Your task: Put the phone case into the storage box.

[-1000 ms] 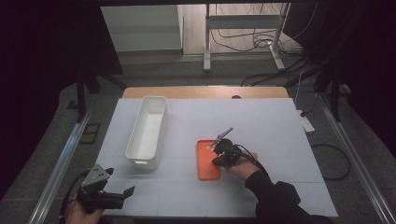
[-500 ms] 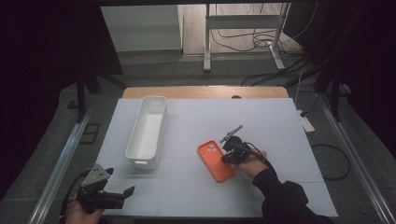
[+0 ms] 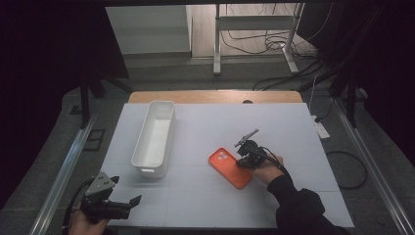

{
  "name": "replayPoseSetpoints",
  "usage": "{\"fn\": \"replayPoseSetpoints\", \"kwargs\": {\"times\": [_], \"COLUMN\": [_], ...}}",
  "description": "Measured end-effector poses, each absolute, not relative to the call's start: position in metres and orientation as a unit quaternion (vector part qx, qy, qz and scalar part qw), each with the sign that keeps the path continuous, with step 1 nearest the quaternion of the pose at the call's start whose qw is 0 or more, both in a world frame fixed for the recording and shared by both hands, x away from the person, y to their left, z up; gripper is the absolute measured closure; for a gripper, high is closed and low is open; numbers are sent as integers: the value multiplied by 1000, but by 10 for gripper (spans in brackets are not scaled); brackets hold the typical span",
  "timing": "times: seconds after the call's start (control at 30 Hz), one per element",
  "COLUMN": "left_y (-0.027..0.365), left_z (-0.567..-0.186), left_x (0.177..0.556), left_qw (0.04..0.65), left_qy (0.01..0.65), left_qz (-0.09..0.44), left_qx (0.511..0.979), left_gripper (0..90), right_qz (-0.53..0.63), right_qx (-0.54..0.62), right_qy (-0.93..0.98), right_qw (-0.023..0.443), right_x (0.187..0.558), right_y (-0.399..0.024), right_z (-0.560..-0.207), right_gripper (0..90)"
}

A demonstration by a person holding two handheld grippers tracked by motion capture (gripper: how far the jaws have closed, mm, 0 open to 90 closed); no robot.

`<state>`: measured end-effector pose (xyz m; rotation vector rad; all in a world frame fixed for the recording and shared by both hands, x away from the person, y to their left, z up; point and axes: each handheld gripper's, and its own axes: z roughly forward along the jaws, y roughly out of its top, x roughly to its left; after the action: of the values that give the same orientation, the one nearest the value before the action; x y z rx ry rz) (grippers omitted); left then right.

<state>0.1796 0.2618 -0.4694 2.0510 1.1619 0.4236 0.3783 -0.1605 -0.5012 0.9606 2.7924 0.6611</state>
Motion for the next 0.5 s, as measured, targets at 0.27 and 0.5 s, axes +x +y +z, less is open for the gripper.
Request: {"fn": "replayPoseSetpoints", "kwargs": {"times": [0.27, 0.5], "left_y": [262, 262], "left_z": [-469, -469], "left_x": [180, 180], "left_qw": [365, 365], "left_qy": [452, 451], "left_qz": [165, 165], "left_qx": [797, 797], "left_gripper": [12, 12], "right_qz": [243, 267], "right_qx": [311, 309], "right_qy": [917, 911], "right_qw": [51, 56], "right_x": [372, 368], "right_y": [-159, -163], "right_z": [-495, -485], "right_gripper": [845, 751]}}
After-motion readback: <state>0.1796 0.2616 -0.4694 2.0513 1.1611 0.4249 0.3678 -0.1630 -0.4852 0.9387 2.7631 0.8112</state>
